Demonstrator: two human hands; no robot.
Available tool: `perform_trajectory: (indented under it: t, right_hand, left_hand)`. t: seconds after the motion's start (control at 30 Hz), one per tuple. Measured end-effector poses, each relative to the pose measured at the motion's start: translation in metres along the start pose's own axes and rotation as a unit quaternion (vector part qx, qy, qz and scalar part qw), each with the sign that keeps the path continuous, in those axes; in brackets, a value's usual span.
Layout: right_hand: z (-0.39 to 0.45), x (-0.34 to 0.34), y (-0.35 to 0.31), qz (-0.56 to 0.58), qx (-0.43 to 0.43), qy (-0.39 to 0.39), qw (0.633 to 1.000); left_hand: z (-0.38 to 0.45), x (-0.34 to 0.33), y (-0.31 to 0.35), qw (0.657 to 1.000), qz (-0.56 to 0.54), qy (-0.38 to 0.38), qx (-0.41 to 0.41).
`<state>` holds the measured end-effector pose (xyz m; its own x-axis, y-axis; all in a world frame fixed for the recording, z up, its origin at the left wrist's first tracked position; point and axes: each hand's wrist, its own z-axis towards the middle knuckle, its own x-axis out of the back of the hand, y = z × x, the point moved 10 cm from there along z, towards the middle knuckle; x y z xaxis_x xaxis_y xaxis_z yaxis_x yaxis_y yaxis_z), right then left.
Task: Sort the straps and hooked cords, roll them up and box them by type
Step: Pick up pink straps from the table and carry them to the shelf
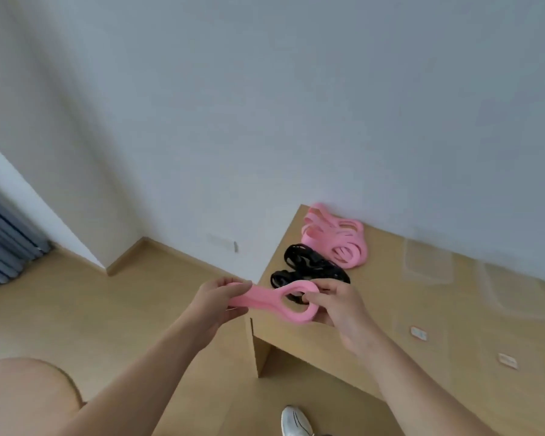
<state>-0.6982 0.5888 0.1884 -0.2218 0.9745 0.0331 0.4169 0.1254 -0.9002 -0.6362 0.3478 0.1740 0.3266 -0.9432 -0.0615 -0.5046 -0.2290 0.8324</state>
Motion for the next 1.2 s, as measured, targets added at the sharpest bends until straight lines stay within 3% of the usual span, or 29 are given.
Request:
perform_trajectory:
  t: [0.23, 0.4, 0.57, 0.9, 1.03, 1.2]
  right_hand:
    - [0.066, 0.111, -0.022, 0.011, -0.014, 0.087, 0.996]
    - [0.102, 0.155, -0.026, 0.007, -0.025, 0.134, 0.991]
    - [0.139, 0.176, -0.028, -0.011, -0.033, 0.177, 0.984]
    - [0.189, 0.193, -0.049, -0.051, -0.022, 0.225, 0.973]
    - [0.175, 0.180, -0.050, -0.096, -0.044, 0.206, 0.973]
    - [0.148, 0.124, -0.048, -0.198, 0.038, 0.126, 0.971]
  left_hand:
    - [0.080, -0.105, 0.058, 0.986, 0.152, 0.040, -0.057]
    - [0.115, -0.164, 0.095, 0.939, 0.316, 0.048, -0.129]
    - [0.155, -0.203, 0.117, 0.909, 0.387, 0.023, -0.154]
    - [0.201, -0.219, 0.150, 0.889, 0.420, 0.027, -0.182]
    - [0.198, -0.206, 0.139, 0.857, 0.485, 0.027, -0.174]
    - [0.161, -0.154, 0.108, 0.847, 0.495, 0.033, -0.189]
